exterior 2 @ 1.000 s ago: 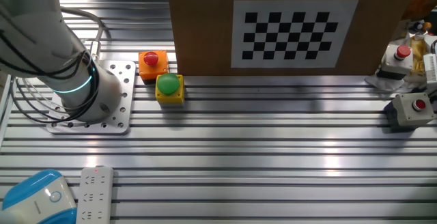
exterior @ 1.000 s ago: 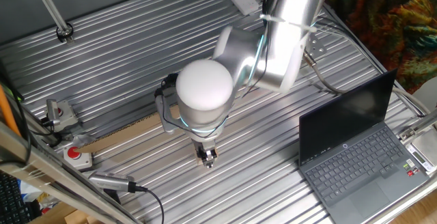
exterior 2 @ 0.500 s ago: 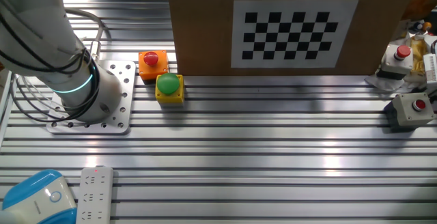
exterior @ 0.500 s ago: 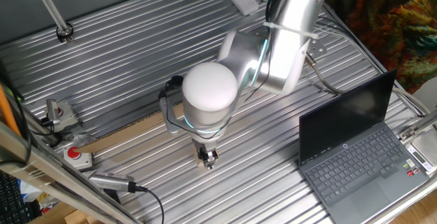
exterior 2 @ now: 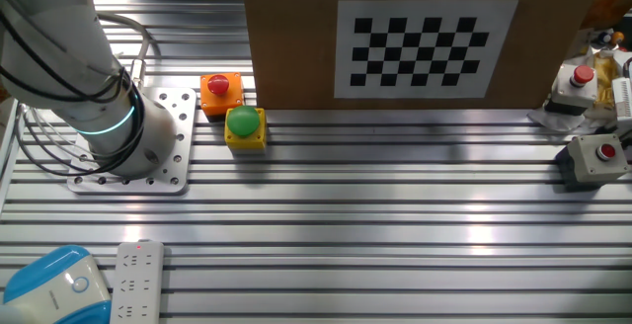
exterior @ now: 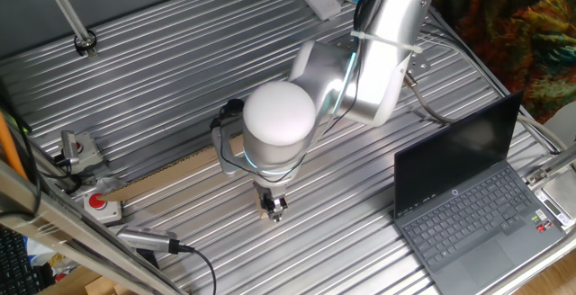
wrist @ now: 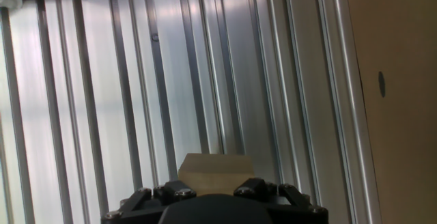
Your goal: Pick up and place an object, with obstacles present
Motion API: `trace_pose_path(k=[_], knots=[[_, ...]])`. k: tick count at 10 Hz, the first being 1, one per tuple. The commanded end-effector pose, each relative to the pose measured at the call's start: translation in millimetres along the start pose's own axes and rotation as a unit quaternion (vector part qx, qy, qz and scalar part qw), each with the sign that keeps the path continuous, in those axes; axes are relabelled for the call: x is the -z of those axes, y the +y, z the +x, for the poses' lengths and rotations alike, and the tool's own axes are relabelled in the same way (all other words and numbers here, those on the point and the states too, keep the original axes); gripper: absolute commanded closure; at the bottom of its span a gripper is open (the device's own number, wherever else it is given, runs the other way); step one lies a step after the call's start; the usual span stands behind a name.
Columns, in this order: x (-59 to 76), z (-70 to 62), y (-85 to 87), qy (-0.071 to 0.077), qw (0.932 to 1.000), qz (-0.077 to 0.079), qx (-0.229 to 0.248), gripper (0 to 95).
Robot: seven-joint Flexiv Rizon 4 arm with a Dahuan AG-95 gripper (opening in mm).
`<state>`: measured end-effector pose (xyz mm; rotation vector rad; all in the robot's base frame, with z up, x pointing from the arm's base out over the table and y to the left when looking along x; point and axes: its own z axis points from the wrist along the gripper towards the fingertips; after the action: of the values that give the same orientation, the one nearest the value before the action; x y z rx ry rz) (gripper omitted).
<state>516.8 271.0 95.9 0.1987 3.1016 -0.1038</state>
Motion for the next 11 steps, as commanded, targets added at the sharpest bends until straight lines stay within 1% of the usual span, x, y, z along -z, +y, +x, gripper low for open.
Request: trace_pose_path(k=[1,8,10,11], knots=[[0.6,-0.5,0.9,0.002,1.0,0.0,0.0,95.0],[0.6,-0.5,0.9,0.014,0.9998,0.0,-0.015,95.0],[0.6,-0.5,0.9,0.024,0.9996,0.0,-0.011,95.0],[0.6,-0.5,0.9,0.027,0.9996,-0.001,-0.013,95.0]])
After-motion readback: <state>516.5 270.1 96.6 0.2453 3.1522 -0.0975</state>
